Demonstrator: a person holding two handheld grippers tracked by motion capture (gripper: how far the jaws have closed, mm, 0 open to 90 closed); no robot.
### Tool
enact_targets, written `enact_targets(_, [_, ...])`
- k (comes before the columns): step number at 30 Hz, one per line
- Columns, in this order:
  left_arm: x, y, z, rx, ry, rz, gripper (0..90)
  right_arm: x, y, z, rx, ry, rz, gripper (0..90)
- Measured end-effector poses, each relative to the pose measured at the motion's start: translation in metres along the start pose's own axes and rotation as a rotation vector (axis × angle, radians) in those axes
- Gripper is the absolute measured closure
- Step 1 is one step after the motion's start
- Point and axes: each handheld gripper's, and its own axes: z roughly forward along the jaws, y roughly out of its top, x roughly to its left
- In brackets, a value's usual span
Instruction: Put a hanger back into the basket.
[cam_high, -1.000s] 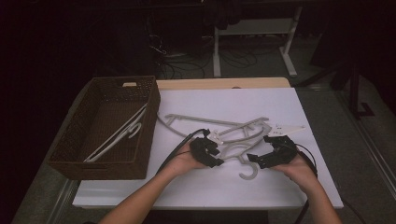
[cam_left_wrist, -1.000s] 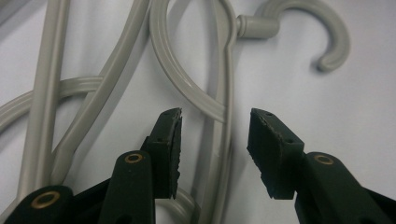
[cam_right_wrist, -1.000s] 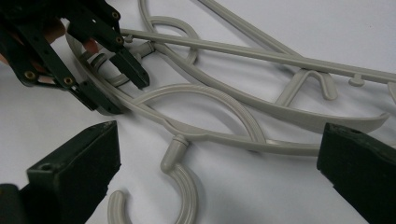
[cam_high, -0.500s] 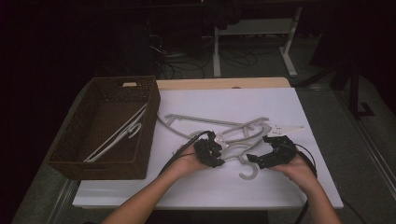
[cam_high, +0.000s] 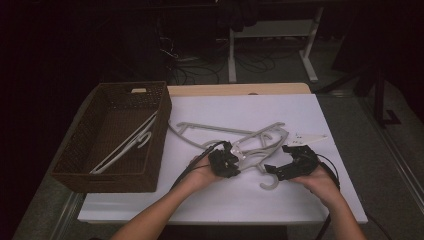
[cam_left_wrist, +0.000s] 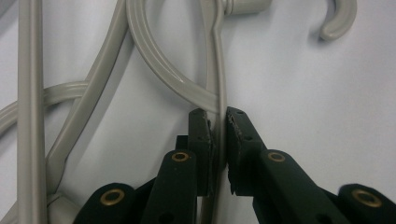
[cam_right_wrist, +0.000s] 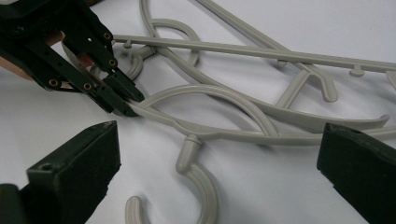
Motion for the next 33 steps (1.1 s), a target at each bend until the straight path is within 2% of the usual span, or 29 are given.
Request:
enact_targets(10, [0.003, -0.002, -0.006, -0.018, -0.034, -0.012, 82.2, -0.001, 0.0, -0.003, -0.014, 0.006, 0.012, 0.0])
enact_targets(15, [0.006, -0.002, -0.016, -0.034, -0.016, -0.021, 82.3, -0.001, 0.0, -0.004, -0.018, 0.008, 0.011, 0.0])
enact_targets(23, [0.026, -0.001, -0.046, -0.051, 0.046, -0.052, 82.3, 0.0, 0.001, -0.007, -0.029, 0.01, 0.008, 0.0])
enact_targets(33, [0.056, 0.013, -0.099, -0.102, 0.106, -0.131, 82.2, 0.0, 0.0, -0.006, -0.026, 0.009, 0.006, 0.0])
